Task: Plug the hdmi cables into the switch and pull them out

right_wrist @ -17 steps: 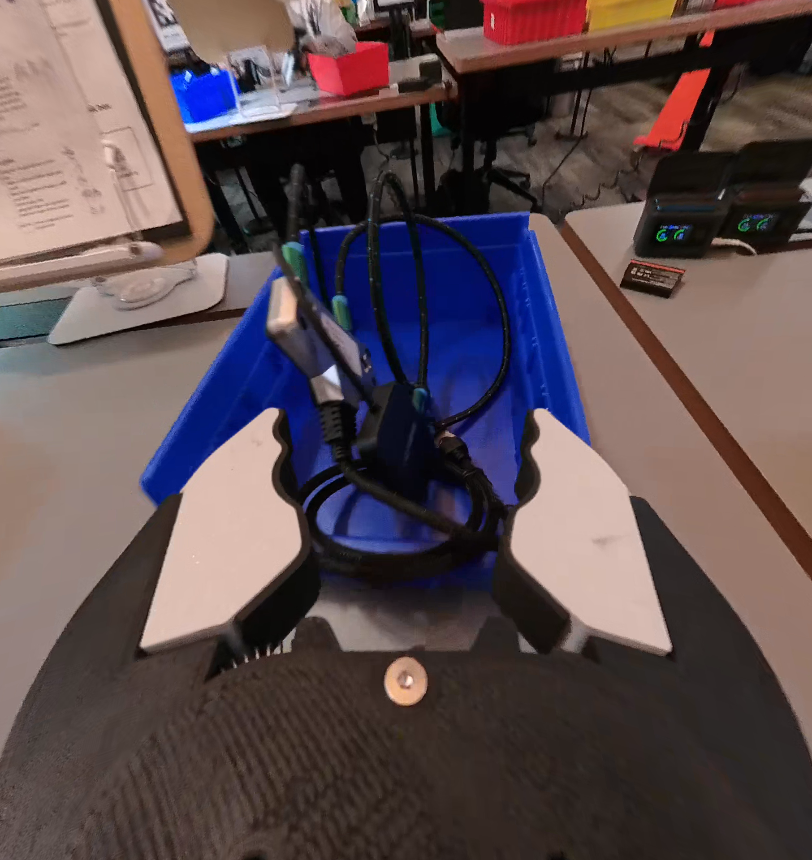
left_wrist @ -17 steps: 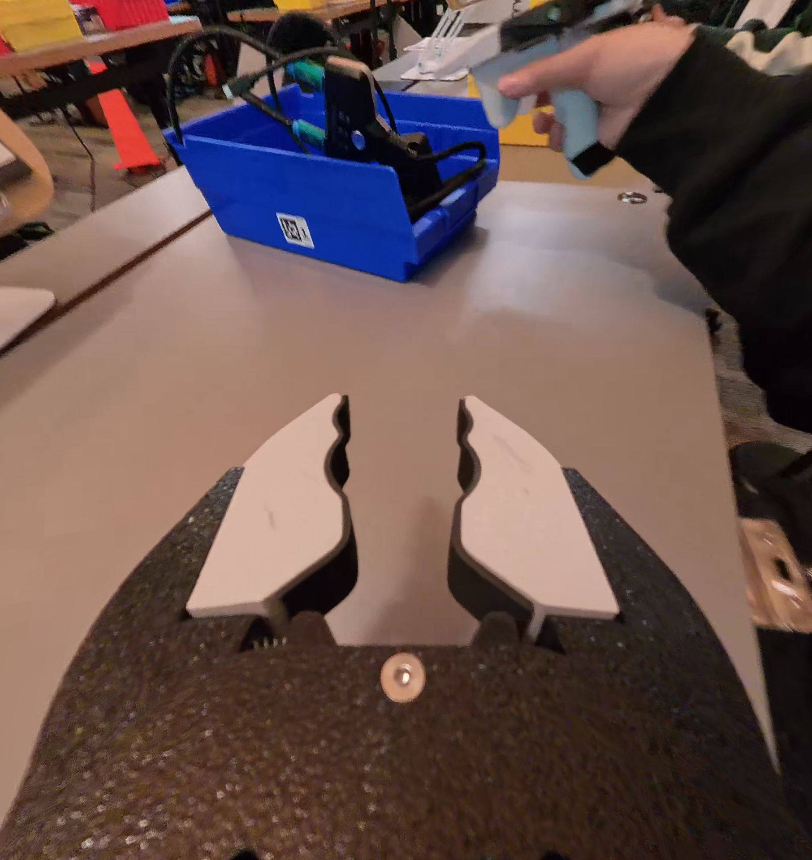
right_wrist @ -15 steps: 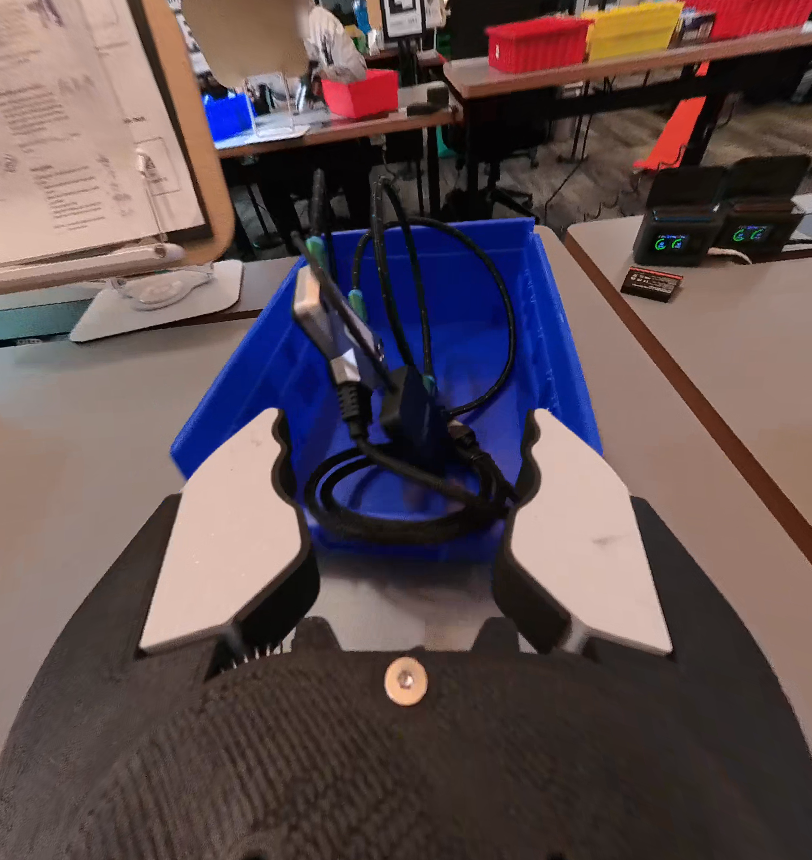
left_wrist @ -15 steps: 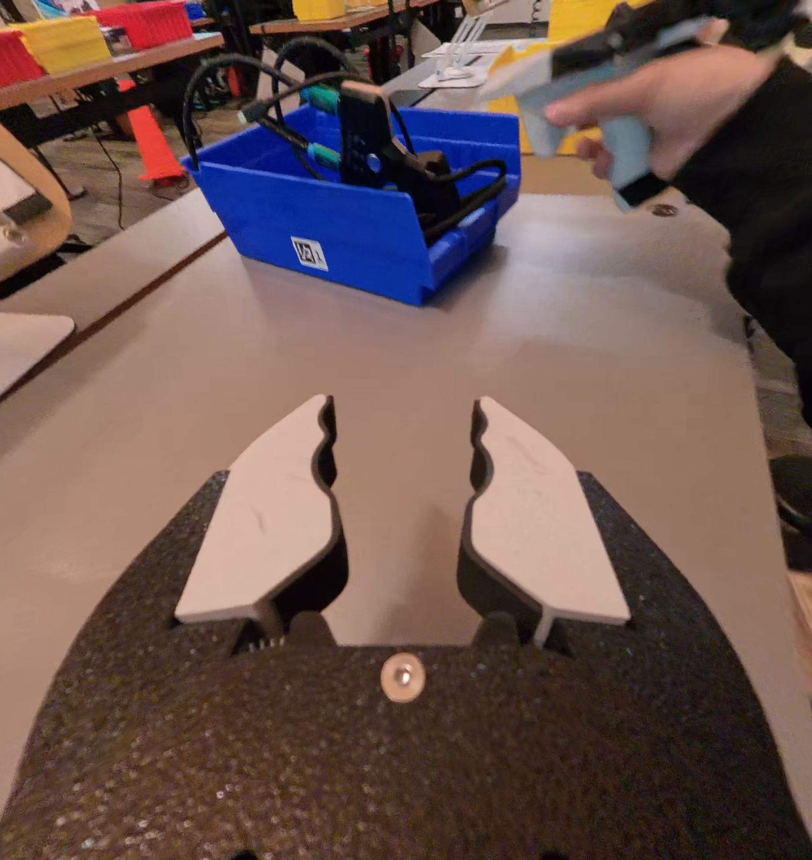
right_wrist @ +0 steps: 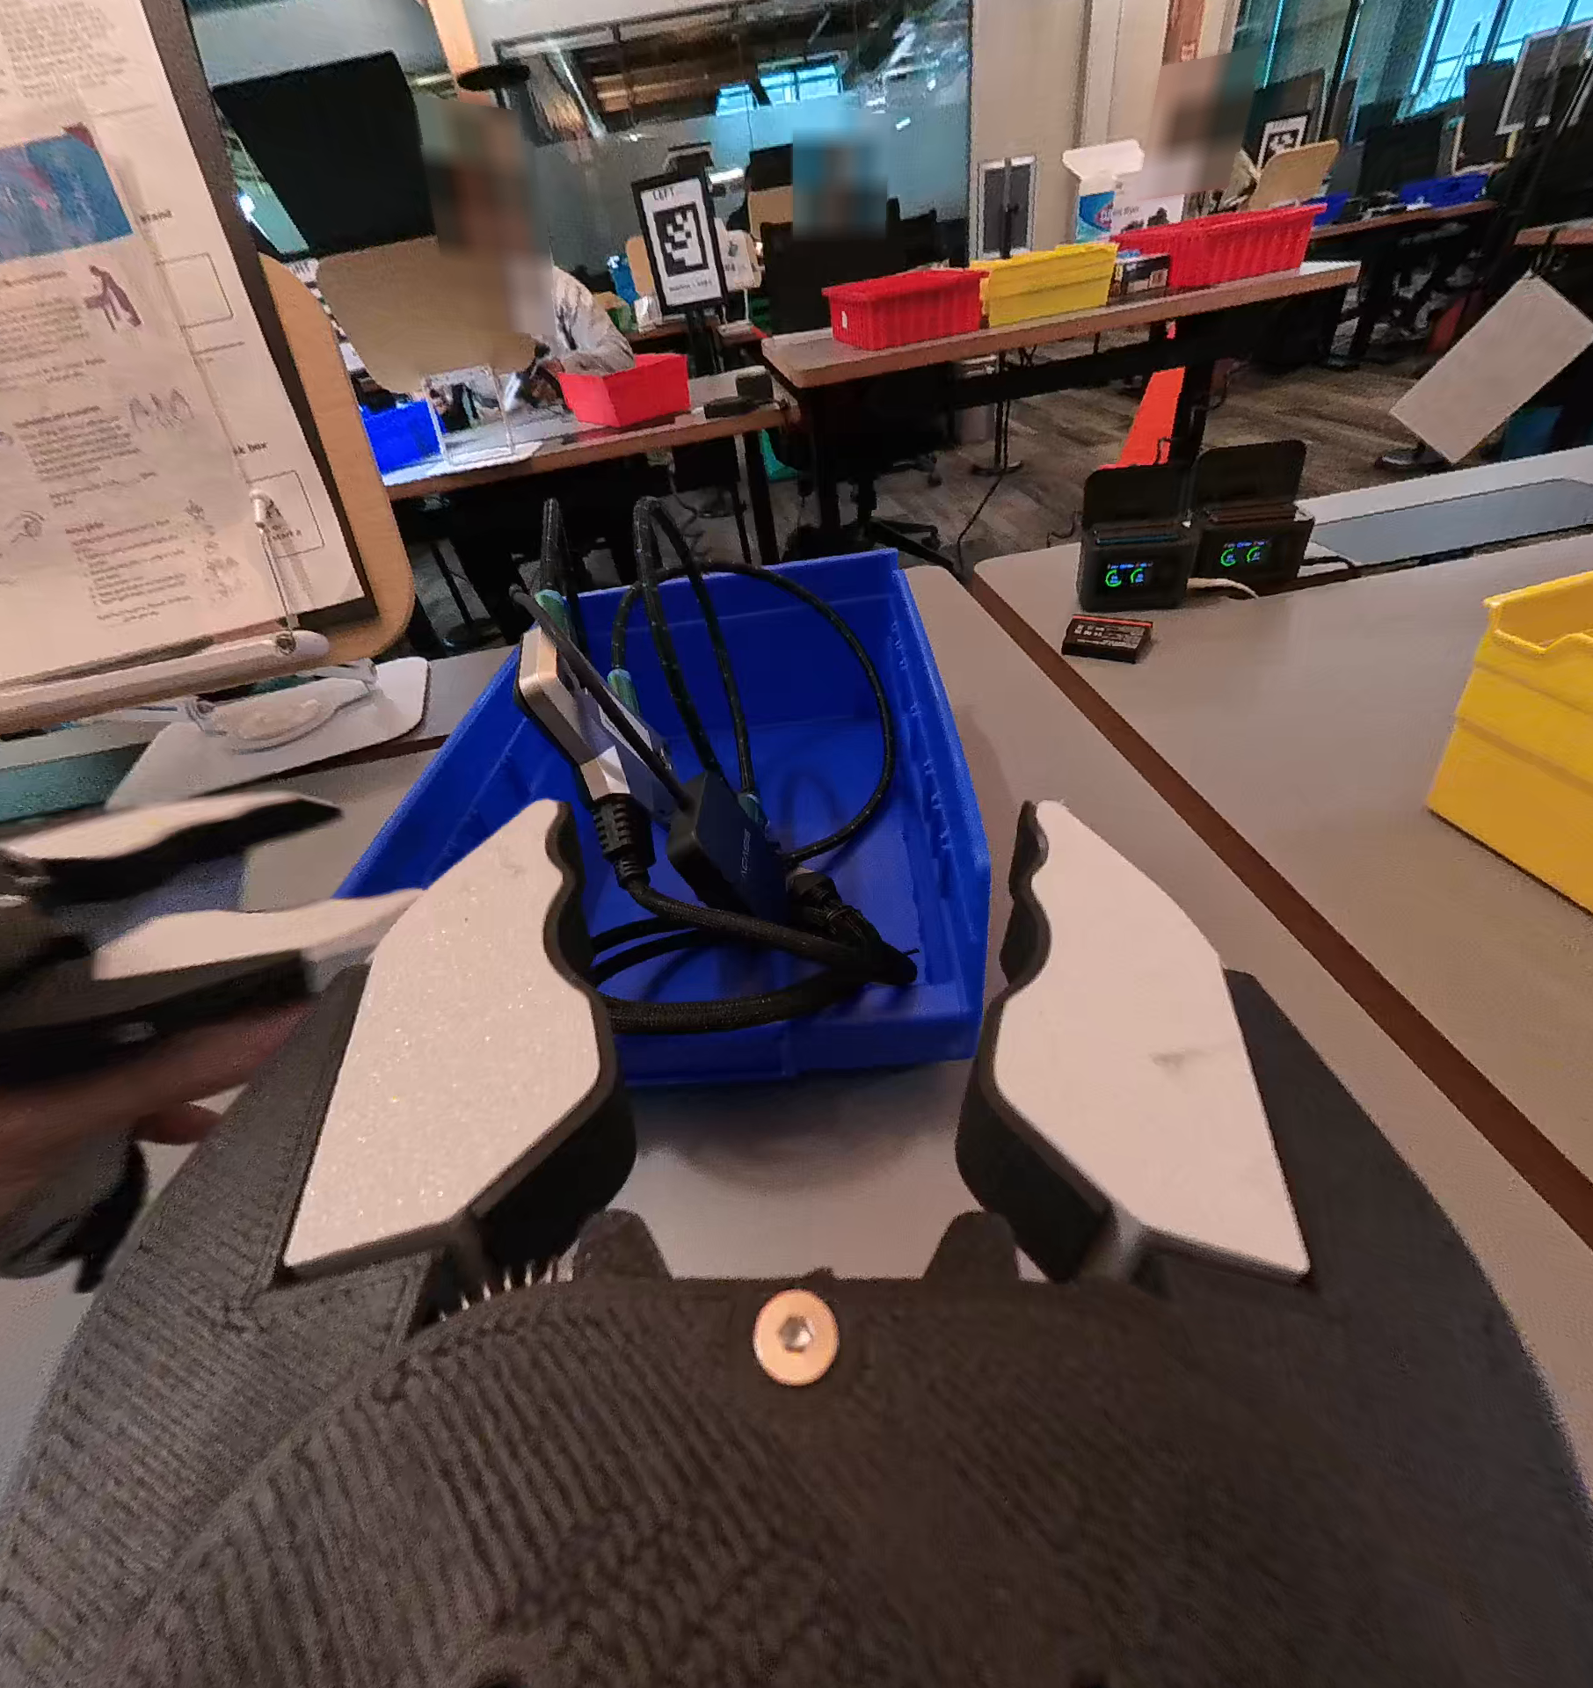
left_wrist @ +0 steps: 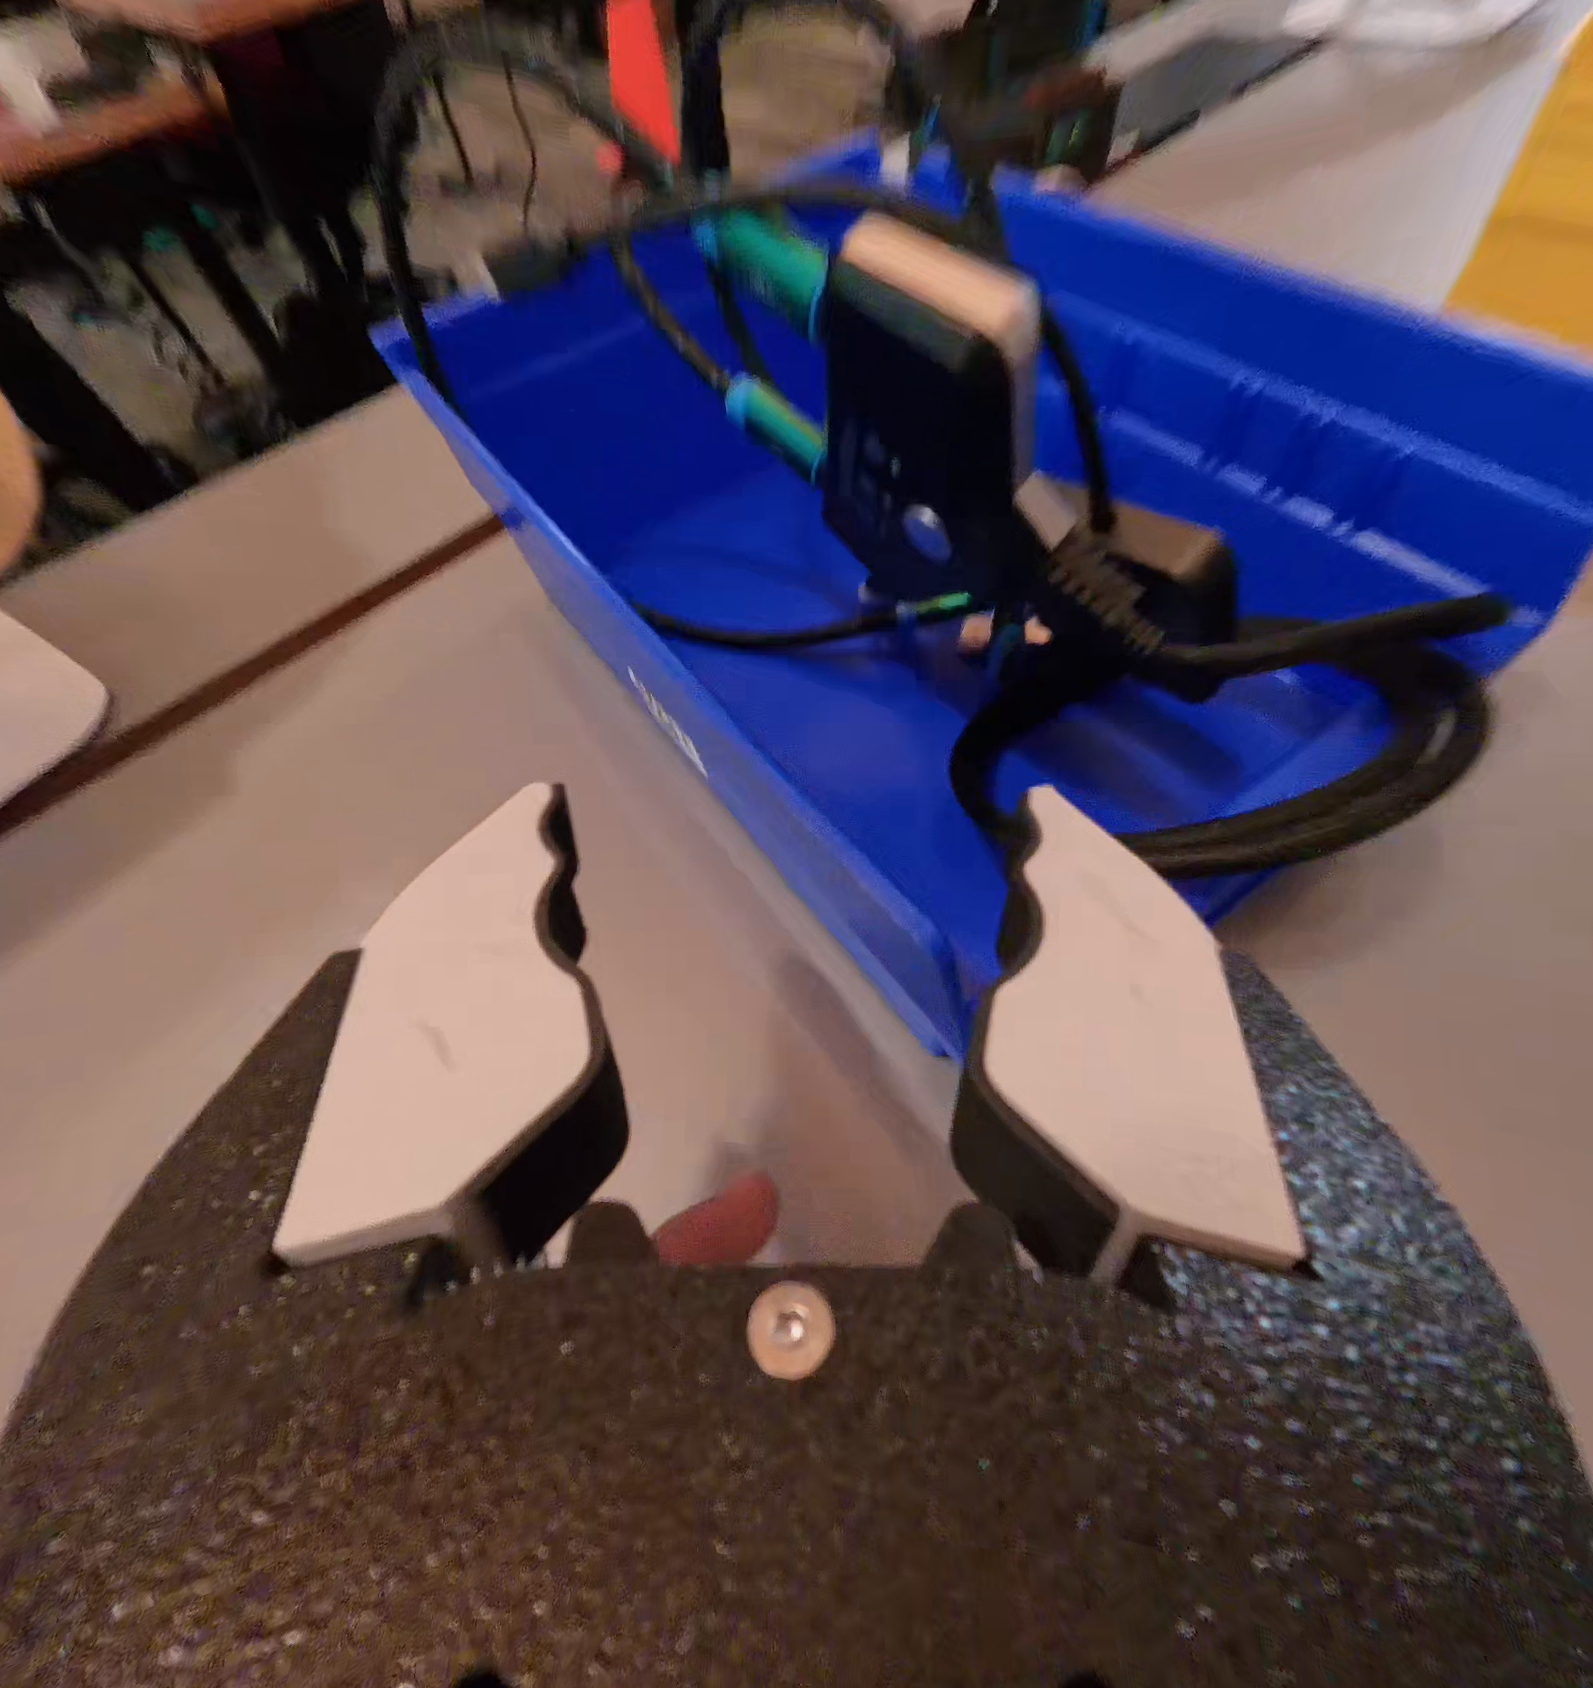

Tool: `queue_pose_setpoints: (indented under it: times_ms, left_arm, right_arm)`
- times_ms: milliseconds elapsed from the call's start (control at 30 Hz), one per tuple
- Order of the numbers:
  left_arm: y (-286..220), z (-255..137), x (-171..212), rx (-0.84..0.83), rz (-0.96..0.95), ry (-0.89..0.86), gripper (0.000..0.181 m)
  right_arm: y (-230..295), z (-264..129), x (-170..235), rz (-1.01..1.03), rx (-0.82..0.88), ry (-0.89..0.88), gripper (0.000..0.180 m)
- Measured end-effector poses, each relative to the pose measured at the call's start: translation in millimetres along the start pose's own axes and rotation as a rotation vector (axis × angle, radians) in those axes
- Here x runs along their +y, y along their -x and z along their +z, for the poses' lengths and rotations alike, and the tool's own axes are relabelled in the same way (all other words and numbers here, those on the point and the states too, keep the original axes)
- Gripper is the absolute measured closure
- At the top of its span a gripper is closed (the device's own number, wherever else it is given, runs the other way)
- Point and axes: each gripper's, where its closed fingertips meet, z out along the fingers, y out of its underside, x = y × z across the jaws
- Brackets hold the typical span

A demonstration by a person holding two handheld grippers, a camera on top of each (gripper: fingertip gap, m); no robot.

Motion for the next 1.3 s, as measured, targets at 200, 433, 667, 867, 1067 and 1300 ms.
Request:
queue_pose_setpoints:
  times_ms: [200,433,667,867,1067,1300]
  left_arm:
    - [7,16,23,-0.023,0.03,0.084,0.162]
    - [66,-32,51,-0.05,-0.001,0.081,0.175]
    - [120,-154,113,-0.051,-0.05,0.056,0.175]
    - [159,-254,162,-0.158,-0.118,0.014,0.175]
    - [174,-295,178,-0.252,-0.159,-0.089,0.175]
    - [181,-298,177,-0.322,-0.076,-0.118,0.175]
  right_arm:
    - [16,-2,-10,-0.021,-0.051,-0.021,0.09]
    - [64,-21,-38,-0.088,-0.188,-0.087,0.087]
    - [174,-42,-47,-0.052,-0.532,-0.081,0.091]
    - [304,-63,-30,-0.029,-0.863,0.008,0.087]
    - [444,-41,-70,-0.002,-1.049,0.127,0.083]
    - [594,20,3,-0.069,-1.043,0.642,0.083]
